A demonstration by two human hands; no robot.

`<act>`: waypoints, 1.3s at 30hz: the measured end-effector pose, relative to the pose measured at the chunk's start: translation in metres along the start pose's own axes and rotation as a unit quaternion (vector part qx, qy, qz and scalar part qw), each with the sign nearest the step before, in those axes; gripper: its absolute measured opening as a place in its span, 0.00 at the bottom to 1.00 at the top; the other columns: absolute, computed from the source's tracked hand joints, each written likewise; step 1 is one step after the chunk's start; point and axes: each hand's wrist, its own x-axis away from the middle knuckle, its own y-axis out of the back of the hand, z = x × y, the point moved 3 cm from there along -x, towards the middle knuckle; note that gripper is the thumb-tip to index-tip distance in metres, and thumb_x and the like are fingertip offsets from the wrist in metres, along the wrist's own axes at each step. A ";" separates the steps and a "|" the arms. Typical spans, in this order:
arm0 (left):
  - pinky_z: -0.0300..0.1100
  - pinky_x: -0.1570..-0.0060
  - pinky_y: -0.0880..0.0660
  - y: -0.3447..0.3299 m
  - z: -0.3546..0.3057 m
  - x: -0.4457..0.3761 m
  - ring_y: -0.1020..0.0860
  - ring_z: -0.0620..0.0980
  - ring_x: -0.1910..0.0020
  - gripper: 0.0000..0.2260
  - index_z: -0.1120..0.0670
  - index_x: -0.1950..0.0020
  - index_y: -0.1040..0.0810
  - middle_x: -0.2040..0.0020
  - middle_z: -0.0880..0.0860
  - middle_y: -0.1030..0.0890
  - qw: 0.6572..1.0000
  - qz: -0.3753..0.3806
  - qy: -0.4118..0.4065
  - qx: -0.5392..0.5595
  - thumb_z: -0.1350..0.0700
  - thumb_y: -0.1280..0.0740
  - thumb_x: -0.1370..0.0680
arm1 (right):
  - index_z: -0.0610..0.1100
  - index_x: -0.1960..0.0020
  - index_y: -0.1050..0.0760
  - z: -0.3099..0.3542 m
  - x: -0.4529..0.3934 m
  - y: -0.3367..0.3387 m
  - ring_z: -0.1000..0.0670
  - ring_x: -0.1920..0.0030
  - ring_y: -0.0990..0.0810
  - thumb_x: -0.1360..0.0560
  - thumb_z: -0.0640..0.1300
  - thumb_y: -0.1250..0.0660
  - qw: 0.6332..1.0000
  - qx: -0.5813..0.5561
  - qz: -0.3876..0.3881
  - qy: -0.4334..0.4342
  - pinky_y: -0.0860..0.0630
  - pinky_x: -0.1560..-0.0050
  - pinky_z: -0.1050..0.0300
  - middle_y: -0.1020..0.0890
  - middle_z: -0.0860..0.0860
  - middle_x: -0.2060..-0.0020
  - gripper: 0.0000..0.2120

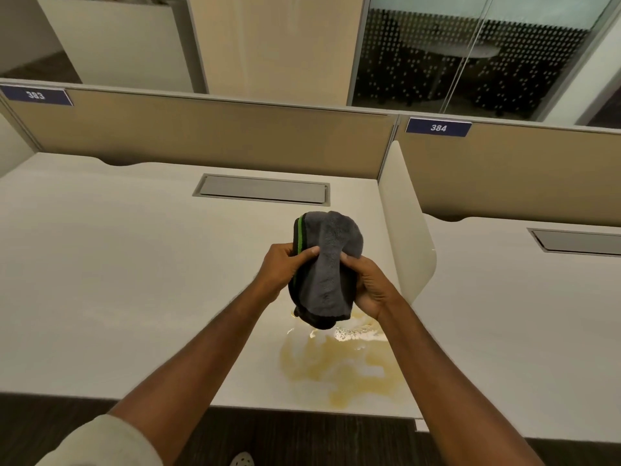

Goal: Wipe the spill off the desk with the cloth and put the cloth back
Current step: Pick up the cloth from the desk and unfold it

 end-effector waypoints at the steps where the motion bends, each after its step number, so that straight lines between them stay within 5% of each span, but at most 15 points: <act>1: 0.33 0.61 0.20 0.001 -0.001 0.000 0.16 0.48 0.54 0.10 0.52 0.49 0.17 0.54 0.49 0.15 1.000 -0.001 -0.002 -0.009 0.47 0.27 0.24 | 0.40 0.37 0.18 0.001 -0.001 0.000 0.44 0.42 0.16 0.27 0.47 0.24 1.000 -0.002 -0.002 0.004 0.17 0.48 0.52 0.14 0.43 0.42 0.21; 7: 0.29 0.68 0.23 0.017 -0.007 -0.005 0.16 0.38 0.63 0.05 0.45 0.55 0.19 0.62 0.41 0.15 0.999 -0.046 -0.008 -0.002 0.50 0.24 0.26 | 0.39 0.33 0.22 0.011 -0.012 0.012 0.42 0.38 0.17 0.25 0.39 0.26 0.998 -0.013 -0.036 0.044 0.19 0.39 0.44 0.15 0.43 0.39 0.22; 14: 0.32 0.67 0.21 0.042 -0.006 -0.012 0.14 0.40 0.62 0.06 0.47 0.54 0.17 0.61 0.42 0.13 0.998 -0.058 0.013 0.020 0.52 0.22 0.27 | 0.44 0.39 0.21 0.026 -0.020 0.045 0.43 0.43 0.16 0.25 0.40 0.25 0.979 0.195 -0.055 -0.007 0.18 0.49 0.50 0.15 0.45 0.42 0.15; 22: 0.49 0.53 0.18 0.048 0.013 -0.015 0.17 0.55 0.58 0.05 0.57 0.54 0.17 0.55 0.57 0.15 0.991 -0.094 0.078 0.051 0.57 0.24 0.25 | 0.42 0.47 0.17 0.035 -0.020 0.059 0.46 0.53 0.14 0.24 0.39 0.25 0.967 0.244 -0.075 0.006 0.16 0.60 0.55 0.13 0.46 0.52 0.06; 27: 0.42 0.64 0.18 0.048 0.016 -0.014 0.15 0.53 0.57 0.07 0.59 0.49 0.16 0.54 0.56 0.14 0.994 -0.067 0.080 0.033 0.59 0.25 0.25 | 0.44 0.45 0.18 0.031 -0.013 0.068 0.45 0.57 0.13 0.23 0.40 0.26 0.955 0.279 -0.096 0.032 0.17 0.65 0.56 0.14 0.46 0.54 0.06; 39: 0.41 0.70 0.19 0.017 0.060 0.006 0.15 0.48 0.67 0.03 0.58 0.53 0.15 0.63 0.52 0.14 0.994 -0.045 0.103 0.013 0.62 0.25 0.25 | 0.44 0.43 0.19 -0.010 0.016 0.104 0.49 0.65 0.14 0.20 0.39 0.31 0.948 0.287 -0.129 0.040 0.22 0.74 0.57 0.13 0.47 0.62 0.07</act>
